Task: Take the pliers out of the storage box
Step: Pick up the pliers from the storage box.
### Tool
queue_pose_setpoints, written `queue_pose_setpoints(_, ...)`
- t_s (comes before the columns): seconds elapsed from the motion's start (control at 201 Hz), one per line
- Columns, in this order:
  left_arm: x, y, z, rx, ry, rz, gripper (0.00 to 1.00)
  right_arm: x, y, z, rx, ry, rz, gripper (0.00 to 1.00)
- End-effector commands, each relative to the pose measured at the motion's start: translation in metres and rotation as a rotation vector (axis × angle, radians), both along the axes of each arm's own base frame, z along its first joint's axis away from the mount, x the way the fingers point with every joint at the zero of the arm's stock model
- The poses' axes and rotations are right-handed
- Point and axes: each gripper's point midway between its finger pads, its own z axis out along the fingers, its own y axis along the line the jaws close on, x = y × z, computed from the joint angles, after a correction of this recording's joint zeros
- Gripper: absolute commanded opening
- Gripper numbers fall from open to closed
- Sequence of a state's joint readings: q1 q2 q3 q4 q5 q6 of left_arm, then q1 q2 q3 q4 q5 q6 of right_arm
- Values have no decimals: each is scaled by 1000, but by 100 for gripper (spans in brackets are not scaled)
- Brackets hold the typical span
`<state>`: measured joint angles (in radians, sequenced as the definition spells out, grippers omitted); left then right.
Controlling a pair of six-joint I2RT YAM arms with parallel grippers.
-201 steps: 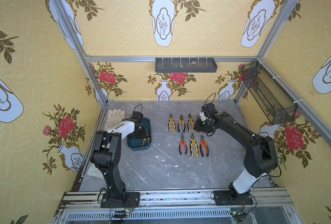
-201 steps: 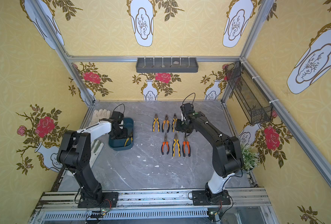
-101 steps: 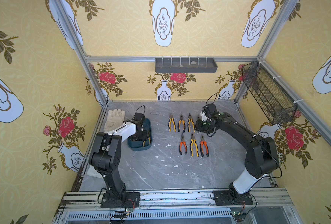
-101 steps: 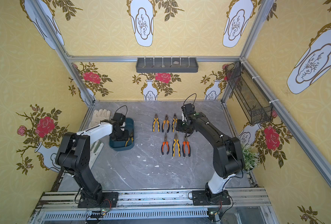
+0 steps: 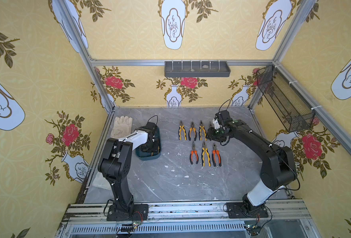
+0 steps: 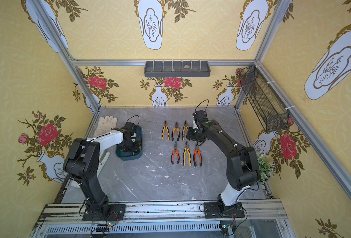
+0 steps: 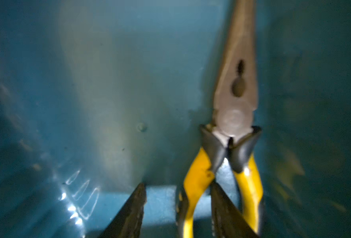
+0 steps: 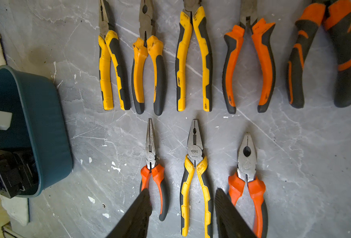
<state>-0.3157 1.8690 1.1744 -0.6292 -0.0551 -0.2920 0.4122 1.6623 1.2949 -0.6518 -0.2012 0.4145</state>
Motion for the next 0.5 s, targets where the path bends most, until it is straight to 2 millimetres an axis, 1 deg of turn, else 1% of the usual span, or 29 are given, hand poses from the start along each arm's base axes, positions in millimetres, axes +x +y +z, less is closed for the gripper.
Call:
queue_pose_setpoints(0.0, -17, 12, -14, 109, 90, -17, 49, 2, -1, 1, 0, -16, 1, 52)
queue_pose_setpoints(0.055, -21, 16, -19, 139, 115, -15, 39, 2, -1, 1, 4, -14, 1, 52)
queue_pose_setpoints(0.1, -22, 17, -21, 149, 126, -13, 29, 2, -1, 0, 8, -13, 1, 52)
queue_pose_setpoints(0.189, -23, 20, -20, 164, 120, 2, 5, 2, -1, -1, 13, -9, -1, 52)
queue_pose_setpoints(0.214, -23, 21, -20, 166, 121, 6, 0, 2, -1, 0, 13, -10, -1, 52)
queue_pose_setpoints(0.324, -24, 22, -18, 167, 117, 20, 0, 1, -2, -1, 10, -7, -1, 52)
queue_pose_setpoints(0.388, -24, 24, -13, 175, 103, 30, 0, 1, -1, 0, 14, -10, 2, 52)
queue_pose_setpoints(0.468, -22, 29, -1, 197, 74, 42, 0, 1, 1, 1, 13, -12, 12, 52)
queue_pose_setpoints(0.498, -20, 32, 7, 209, 50, 50, 0, 1, 2, 4, -3, -22, 17, 51)
